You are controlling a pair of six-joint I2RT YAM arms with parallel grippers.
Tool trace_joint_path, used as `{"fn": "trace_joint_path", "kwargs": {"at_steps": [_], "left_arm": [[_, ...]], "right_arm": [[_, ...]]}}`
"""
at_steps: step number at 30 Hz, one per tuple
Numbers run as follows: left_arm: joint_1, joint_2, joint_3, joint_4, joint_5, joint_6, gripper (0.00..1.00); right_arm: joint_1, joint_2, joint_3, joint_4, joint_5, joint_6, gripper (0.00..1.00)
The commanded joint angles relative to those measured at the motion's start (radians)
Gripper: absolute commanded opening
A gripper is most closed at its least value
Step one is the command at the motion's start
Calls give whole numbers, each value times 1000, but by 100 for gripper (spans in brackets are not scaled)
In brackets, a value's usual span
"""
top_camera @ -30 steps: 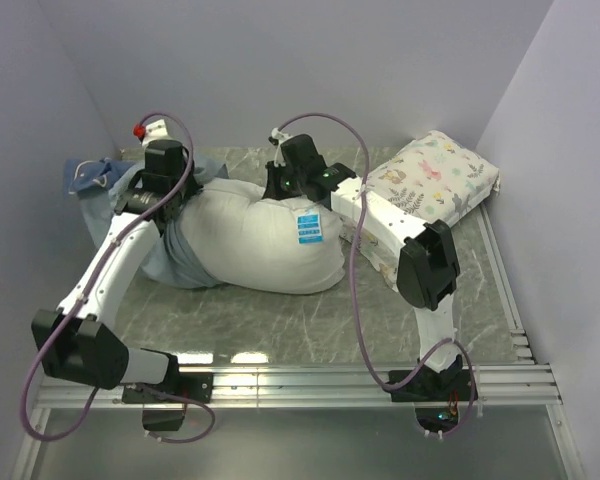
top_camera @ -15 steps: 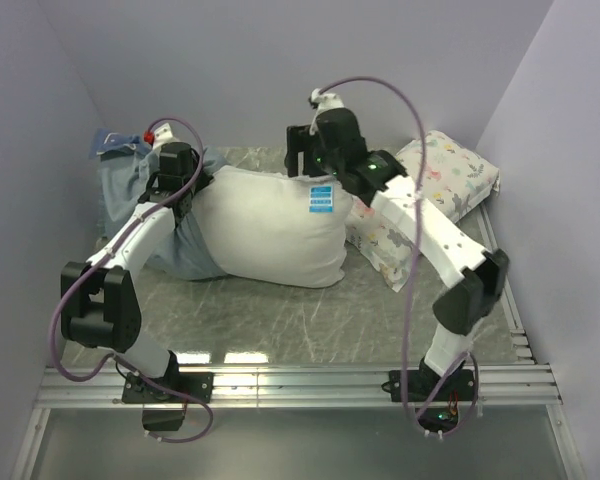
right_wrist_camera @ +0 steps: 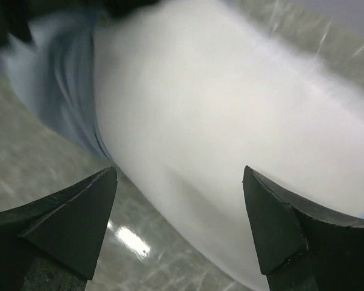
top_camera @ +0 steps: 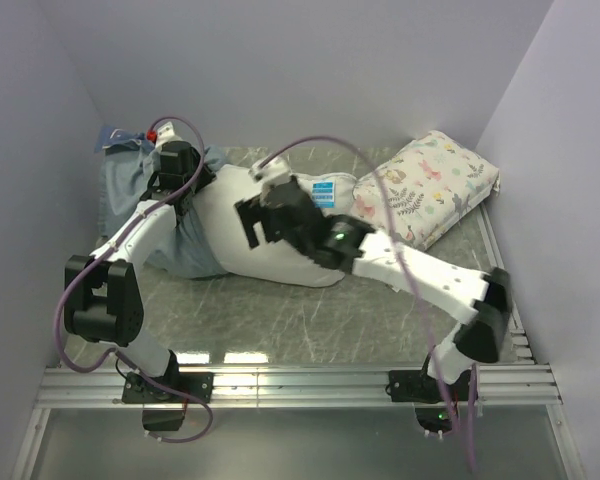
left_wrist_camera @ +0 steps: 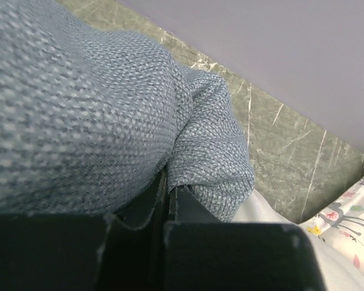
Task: Remove the pillowcase from the pillow
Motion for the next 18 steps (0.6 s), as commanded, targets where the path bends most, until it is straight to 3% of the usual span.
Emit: {"fn": "trace_joint_path", "kwargs": {"at_steps": [1, 7, 9, 11, 12, 15, 16, 18], "left_arm": [[-6, 34, -59, -218, 59, 18, 5], [-6, 9, -31, -244, 77, 30, 7], [-7, -7, -19, -251, 90, 40, 7], [-7, -32, 1, -261, 94, 46, 11], [-7, -40, 10, -265, 96, 53, 13], [-7, -82, 54, -296, 87, 72, 24], [-7, -102, 70, -316, 84, 76, 36], [-7, -121, 116, -330, 81, 96, 46]], "right_arm": [[60, 113, -63, 40, 91, -23, 92], [67, 311, -30, 89, 139, -36, 100], [50, 383, -8, 75, 142, -30, 99], [22, 439, 16, 51, 146, -3, 93], [11, 452, 21, 46, 136, 7, 87], [-27, 474, 19, 26, 74, 46, 26], [-30, 472, 16, 25, 59, 50, 6], [-36, 461, 18, 14, 59, 52, 0]]}}
